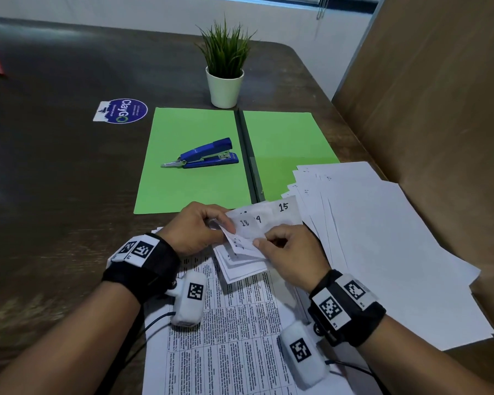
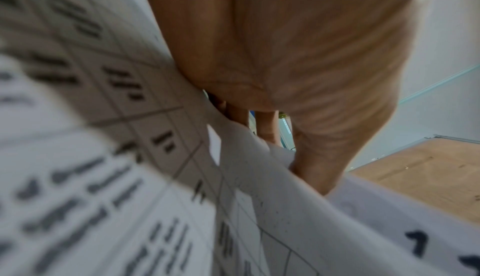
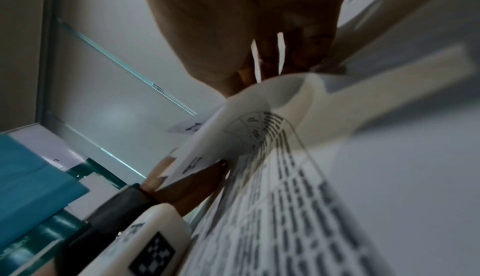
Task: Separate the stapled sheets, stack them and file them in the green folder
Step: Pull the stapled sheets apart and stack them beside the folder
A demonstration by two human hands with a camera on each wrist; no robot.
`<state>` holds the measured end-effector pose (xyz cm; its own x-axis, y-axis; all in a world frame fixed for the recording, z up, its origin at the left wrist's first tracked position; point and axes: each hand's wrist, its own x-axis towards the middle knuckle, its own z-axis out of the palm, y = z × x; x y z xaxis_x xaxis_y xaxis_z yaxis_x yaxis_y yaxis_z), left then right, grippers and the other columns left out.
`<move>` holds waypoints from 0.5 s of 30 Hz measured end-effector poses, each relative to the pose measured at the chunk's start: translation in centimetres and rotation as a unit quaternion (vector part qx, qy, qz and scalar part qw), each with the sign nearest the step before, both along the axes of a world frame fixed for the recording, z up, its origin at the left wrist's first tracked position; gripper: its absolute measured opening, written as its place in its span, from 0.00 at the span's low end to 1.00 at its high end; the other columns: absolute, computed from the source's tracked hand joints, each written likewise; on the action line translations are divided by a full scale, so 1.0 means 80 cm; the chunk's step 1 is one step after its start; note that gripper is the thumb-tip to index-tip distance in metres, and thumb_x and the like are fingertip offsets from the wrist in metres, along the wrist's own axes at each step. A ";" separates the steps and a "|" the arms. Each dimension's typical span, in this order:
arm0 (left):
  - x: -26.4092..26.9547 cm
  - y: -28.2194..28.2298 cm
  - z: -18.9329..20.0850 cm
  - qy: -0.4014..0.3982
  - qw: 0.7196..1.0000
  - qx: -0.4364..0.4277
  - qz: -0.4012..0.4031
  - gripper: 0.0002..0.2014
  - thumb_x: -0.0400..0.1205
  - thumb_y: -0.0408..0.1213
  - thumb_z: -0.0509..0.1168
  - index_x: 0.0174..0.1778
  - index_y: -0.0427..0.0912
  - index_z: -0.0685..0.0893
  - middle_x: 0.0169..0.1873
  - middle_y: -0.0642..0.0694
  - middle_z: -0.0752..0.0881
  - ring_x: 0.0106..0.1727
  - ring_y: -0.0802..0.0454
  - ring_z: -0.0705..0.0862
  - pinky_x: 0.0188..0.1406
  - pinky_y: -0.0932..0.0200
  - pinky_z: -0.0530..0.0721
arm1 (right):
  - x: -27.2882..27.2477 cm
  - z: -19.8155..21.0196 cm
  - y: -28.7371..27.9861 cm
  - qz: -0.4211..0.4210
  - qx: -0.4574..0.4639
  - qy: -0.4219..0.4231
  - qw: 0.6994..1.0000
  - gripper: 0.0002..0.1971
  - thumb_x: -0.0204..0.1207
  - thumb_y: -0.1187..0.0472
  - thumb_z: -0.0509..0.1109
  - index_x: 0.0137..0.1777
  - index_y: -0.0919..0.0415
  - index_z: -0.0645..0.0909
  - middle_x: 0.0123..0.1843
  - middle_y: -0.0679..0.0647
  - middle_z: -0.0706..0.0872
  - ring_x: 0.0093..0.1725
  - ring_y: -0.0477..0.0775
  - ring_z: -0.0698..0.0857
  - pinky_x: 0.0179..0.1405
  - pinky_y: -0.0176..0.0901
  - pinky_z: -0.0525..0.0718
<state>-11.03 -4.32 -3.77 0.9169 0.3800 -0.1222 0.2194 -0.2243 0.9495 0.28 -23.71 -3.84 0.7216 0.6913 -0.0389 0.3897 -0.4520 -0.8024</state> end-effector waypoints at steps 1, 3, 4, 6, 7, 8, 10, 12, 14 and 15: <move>0.000 0.001 -0.002 -0.003 1.000 -0.003 0.007 0.19 0.70 0.18 0.78 0.31 0.50 0.92 0.51 0.45 0.93 0.52 0.38 0.90 0.54 0.42 0.91 | -0.003 0.003 0.001 0.004 -0.002 -0.023 1.000 0.10 0.74 0.52 0.79 0.32 0.50 0.85 0.31 0.43 0.86 0.30 0.39 0.81 0.34 0.30 0.78; 0.002 0.002 -0.004 -0.016 1.000 -0.010 0.022 0.19 0.69 0.16 0.78 0.36 0.50 0.90 0.51 0.44 0.93 0.54 0.37 0.90 0.56 0.43 0.90 | -0.008 0.007 0.000 0.023 0.009 -0.049 0.999 0.09 0.75 0.55 0.79 0.33 0.47 0.85 0.32 0.42 0.85 0.32 0.38 0.81 0.32 0.25 0.74; 0.002 0.003 -0.005 -0.025 0.999 -0.015 0.029 0.19 0.68 0.16 0.78 0.40 0.47 0.88 0.51 0.43 0.92 0.55 0.38 0.90 0.57 0.45 0.90 | -0.010 0.009 -0.002 0.039 0.017 -0.054 0.998 0.08 0.75 0.56 0.79 0.35 0.48 0.86 0.34 0.42 0.86 0.34 0.38 0.81 0.33 0.24 0.74; 0.001 0.003 -0.005 -0.031 0.999 -0.021 0.031 0.19 0.68 0.15 0.77 0.45 0.43 0.87 0.53 0.41 0.91 0.58 0.39 0.89 0.59 0.44 0.89 | -0.016 0.010 -0.005 0.067 0.024 -0.047 0.996 0.06 0.76 0.56 0.78 0.38 0.53 0.90 0.37 0.44 0.88 0.36 0.41 0.81 0.34 0.27 0.75; 0.000 0.002 -0.003 -0.026 0.999 -0.022 0.027 0.19 0.68 0.14 0.76 0.43 0.43 0.88 0.54 0.41 0.91 0.58 0.37 0.88 0.59 0.41 0.89 | -0.018 0.010 -0.007 0.073 0.032 -0.031 0.996 0.07 0.77 0.54 0.76 0.39 0.53 0.90 0.36 0.44 0.87 0.34 0.42 0.80 0.34 0.30 0.75; 0.000 0.001 -0.001 -0.018 0.999 -0.021 0.020 0.19 0.68 0.13 0.74 0.39 0.44 0.90 0.54 0.41 0.92 0.58 0.35 0.88 0.58 0.39 0.89 | -0.019 0.011 -0.009 0.072 0.046 -0.009 0.996 0.09 0.79 0.52 0.75 0.40 0.53 0.90 0.34 0.42 0.87 0.33 0.41 0.79 0.33 0.32 0.75; 0.000 -0.001 0.003 -0.004 1.000 -0.013 0.006 0.19 0.69 0.12 0.73 0.32 0.45 0.92 0.54 0.43 0.92 0.55 0.36 0.89 0.54 0.44 0.91 | -0.019 0.009 -0.011 0.036 0.074 0.018 0.996 0.10 0.81 0.46 0.70 0.48 0.49 0.89 0.35 0.40 0.86 0.34 0.39 0.81 0.35 0.34 0.79; -0.001 -0.002 0.005 0.002 1.000 -0.004 0.000 0.19 0.70 0.12 0.72 0.31 0.43 0.93 0.53 0.47 0.93 0.52 0.43 0.90 0.46 0.57 0.90 | -0.011 0.001 -0.011 -0.031 0.082 0.013 0.996 0.12 0.79 0.43 0.71 0.58 0.44 0.85 0.40 0.44 0.87 0.40 0.43 0.85 0.42 0.45 0.87; -0.002 -0.001 0.005 0.007 1.000 -0.003 -0.002 0.19 0.70 0.12 0.72 0.30 0.44 0.93 0.52 0.50 0.93 0.51 0.48 0.91 0.45 0.62 0.88 | -0.003 -0.005 -0.010 -0.060 0.061 0.004 0.996 0.17 0.76 0.49 0.76 0.65 0.45 0.82 0.44 0.46 0.85 0.43 0.48 0.85 0.50 0.51 0.88; -0.002 -0.001 0.005 0.008 1.000 -0.005 -0.003 0.20 0.70 0.12 0.72 0.30 0.45 0.93 0.52 0.50 0.93 0.50 0.49 0.91 0.46 0.61 0.88 | 0.001 -0.009 -0.009 -0.059 0.047 -0.001 0.997 0.19 0.75 0.50 0.77 0.66 0.46 0.82 0.45 0.47 0.84 0.43 0.48 0.84 0.53 0.51 0.87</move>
